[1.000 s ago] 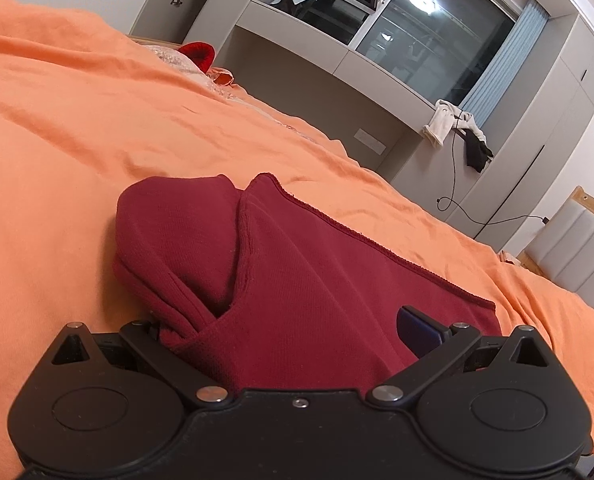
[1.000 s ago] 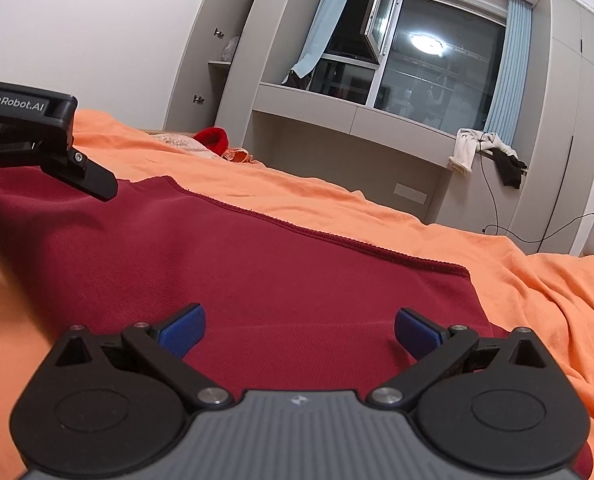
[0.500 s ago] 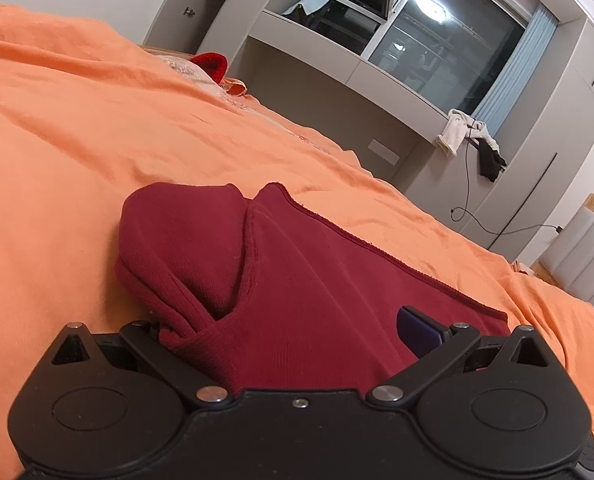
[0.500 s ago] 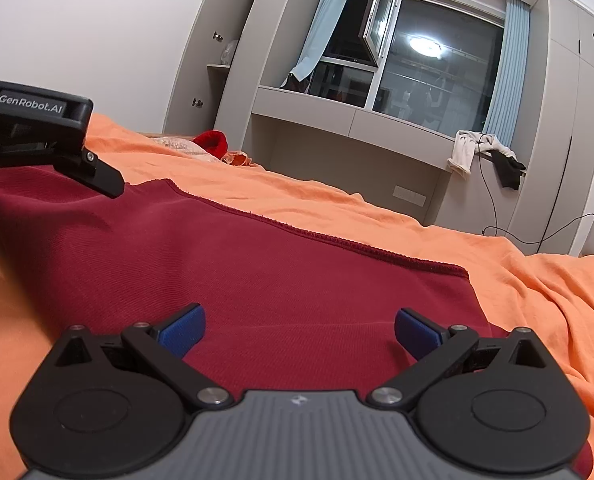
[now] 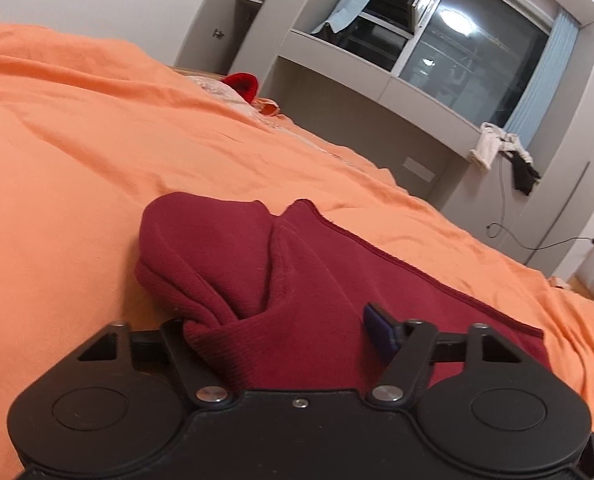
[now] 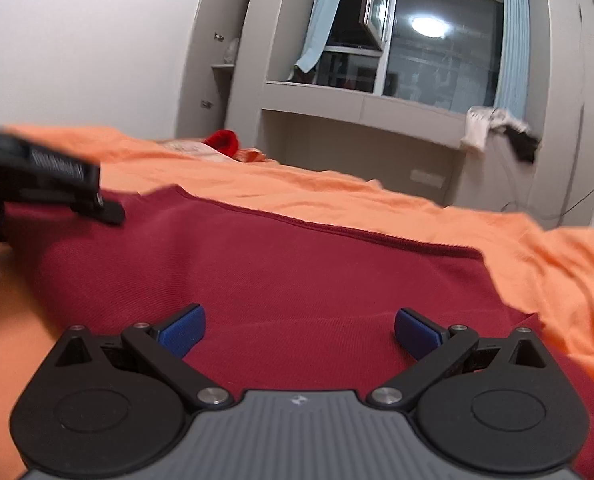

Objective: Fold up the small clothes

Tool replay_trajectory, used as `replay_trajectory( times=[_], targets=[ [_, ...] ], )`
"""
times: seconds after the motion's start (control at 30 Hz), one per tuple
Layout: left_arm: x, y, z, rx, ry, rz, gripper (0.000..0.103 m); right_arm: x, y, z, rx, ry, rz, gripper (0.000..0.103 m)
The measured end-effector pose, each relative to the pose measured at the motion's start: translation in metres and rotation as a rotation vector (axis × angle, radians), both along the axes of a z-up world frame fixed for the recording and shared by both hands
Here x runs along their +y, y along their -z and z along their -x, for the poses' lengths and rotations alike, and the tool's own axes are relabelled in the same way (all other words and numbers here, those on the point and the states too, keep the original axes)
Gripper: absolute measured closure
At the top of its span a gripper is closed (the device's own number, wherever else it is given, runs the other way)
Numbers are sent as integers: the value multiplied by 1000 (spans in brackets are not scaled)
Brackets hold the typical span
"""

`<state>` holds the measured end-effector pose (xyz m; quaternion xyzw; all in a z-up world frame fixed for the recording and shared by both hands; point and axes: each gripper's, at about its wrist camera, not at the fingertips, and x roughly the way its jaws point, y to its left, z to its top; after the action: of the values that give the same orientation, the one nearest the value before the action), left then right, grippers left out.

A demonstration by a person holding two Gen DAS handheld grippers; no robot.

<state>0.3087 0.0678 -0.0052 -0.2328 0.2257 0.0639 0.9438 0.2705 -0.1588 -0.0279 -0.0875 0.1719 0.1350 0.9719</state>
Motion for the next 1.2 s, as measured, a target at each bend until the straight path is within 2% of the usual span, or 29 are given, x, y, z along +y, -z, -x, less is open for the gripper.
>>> replay_trajectory(
  times=[0.13, 0.2, 0.33, 0.43, 0.53, 0.73, 0.9, 1.07, 1.17, 1.2],
  targets=[
    [-9, -9, -8, 48, 5, -52, 70, -45, -17, 10, 10, -24, -270, 0],
    [-18, -20, -12, 49, 29, -103, 78, -63, -25, 15, 24, -7, -338, 0],
    [-41, -49, -20, 5, 87, -191, 84, -96, -36, 30, -21, 62, -361, 0],
    [-67, -71, -23, -43, 144, -248, 85, -122, -43, 38, -42, 107, -379, 0],
    [-104, -91, -23, -96, 223, -313, 87, -153, -50, 44, -61, 202, -412, 0],
    [-189, -107, -19, -138, 394, -374, 89, -219, -64, 46, -98, 365, -494, 0],
    [-254, -88, -6, -115, 541, -435, 89, -263, -72, 37, -73, 425, -558, 0],
    [-287, -52, 16, -91, 626, -542, 87, -284, -71, 19, 51, 391, -548, 0],
    [-288, -39, 25, -80, 658, -572, 77, -286, -63, 8, 125, 350, -579, 0],
    [-287, -36, 27, -79, 675, -565, 70, -288, -59, 4, 155, 337, -610, 0]
  ],
)
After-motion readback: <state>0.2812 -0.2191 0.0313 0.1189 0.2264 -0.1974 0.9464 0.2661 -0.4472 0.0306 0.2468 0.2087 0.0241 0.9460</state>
